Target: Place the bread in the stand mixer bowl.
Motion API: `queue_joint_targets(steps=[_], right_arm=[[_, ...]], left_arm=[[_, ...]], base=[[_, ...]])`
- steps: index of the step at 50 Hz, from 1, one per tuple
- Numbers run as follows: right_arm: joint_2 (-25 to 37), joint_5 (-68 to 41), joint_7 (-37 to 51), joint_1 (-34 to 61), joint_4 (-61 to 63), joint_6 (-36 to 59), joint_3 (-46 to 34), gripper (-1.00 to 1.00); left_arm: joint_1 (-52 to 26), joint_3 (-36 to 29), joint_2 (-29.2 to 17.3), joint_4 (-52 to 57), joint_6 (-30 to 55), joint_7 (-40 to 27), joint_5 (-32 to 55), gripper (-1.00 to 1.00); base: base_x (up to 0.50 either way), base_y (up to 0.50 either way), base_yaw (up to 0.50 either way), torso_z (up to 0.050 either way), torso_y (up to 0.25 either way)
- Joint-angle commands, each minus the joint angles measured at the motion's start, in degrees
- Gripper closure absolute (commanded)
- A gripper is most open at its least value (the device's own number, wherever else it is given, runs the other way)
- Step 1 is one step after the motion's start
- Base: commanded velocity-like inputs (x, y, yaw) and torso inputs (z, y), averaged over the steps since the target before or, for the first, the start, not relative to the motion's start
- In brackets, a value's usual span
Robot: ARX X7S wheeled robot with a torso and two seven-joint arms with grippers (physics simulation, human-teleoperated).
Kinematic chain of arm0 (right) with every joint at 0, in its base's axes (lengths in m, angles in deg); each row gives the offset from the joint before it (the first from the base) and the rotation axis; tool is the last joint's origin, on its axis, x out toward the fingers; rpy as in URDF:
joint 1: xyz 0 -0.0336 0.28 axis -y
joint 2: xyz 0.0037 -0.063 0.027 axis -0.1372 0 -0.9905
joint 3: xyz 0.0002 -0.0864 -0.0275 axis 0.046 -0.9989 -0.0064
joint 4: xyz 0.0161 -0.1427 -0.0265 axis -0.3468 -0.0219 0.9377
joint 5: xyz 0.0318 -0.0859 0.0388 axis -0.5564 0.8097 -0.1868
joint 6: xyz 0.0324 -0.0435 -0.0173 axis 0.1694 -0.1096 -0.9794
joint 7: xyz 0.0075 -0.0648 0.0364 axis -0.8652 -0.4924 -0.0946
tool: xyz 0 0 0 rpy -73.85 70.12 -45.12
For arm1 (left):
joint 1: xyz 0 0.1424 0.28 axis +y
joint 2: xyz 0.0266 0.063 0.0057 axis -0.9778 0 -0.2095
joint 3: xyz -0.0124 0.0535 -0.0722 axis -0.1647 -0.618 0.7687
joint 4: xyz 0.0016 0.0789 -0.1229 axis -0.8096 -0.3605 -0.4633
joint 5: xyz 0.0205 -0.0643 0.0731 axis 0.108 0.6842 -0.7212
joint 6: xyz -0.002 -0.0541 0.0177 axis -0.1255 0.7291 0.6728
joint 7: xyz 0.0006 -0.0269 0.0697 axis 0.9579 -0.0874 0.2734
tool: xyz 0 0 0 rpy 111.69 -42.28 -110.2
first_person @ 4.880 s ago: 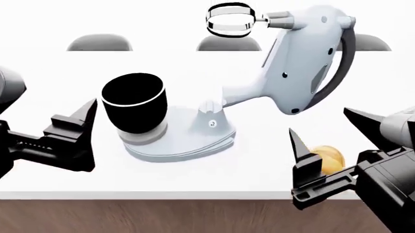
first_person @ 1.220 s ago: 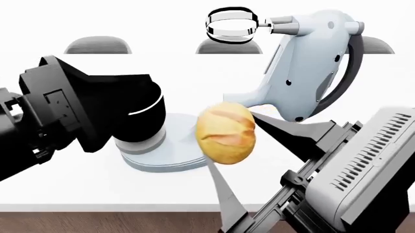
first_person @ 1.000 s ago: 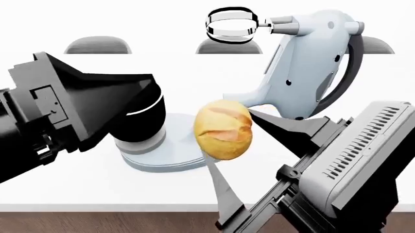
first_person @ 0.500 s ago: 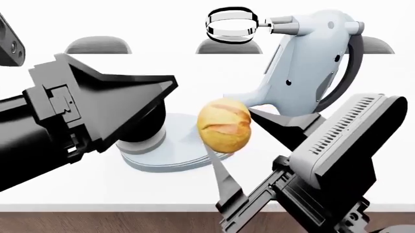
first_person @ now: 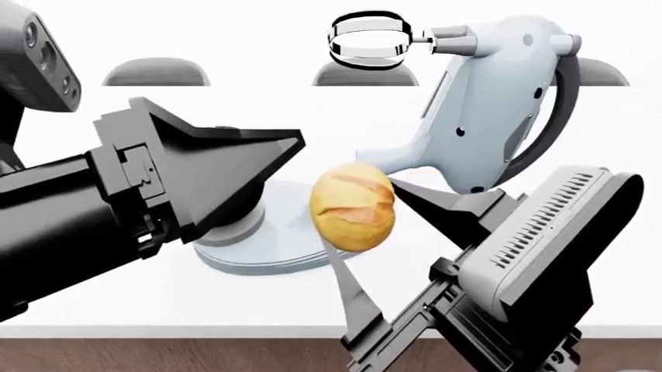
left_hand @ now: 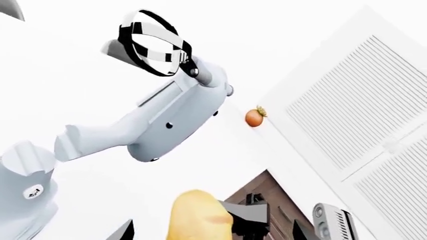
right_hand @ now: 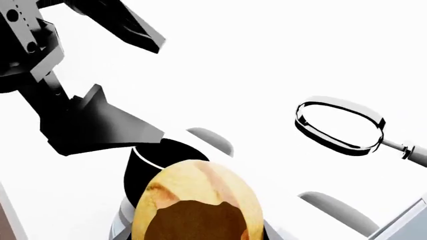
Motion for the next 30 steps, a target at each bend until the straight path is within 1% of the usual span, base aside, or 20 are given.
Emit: queue_joint_targets(steps=[1, 18, 30], right_arm=[[2.1, 2.5, -0.4, 0.6, -0.2, -3.6, -3.4, 1.00], [3.2, 1.5, 1.2, 2.6, 0.1, -5.1, -5.8, 1.00], [4.4, 2.1, 0.8, 2.5, -0.3, -7.1, -6.8, 1.00]], left_arm=[[0.5, -2.0, 1.5, -1.3, 1.8, 1.5, -1.4, -1.00], [-0.6, -6.5, 3.8, -5.6, 5.1, 3.3, -3.9, -1.00], [-1.2, -10.2, 6.7, -8.7, 7.6, 5.1, -6.4, -1.00]], base=[[0.00, 0.00, 0.00, 0.000, 0.000], [0.00, 0.00, 0.00, 0.000, 0.000], [0.00, 0.00, 0.00, 0.000, 0.000]])
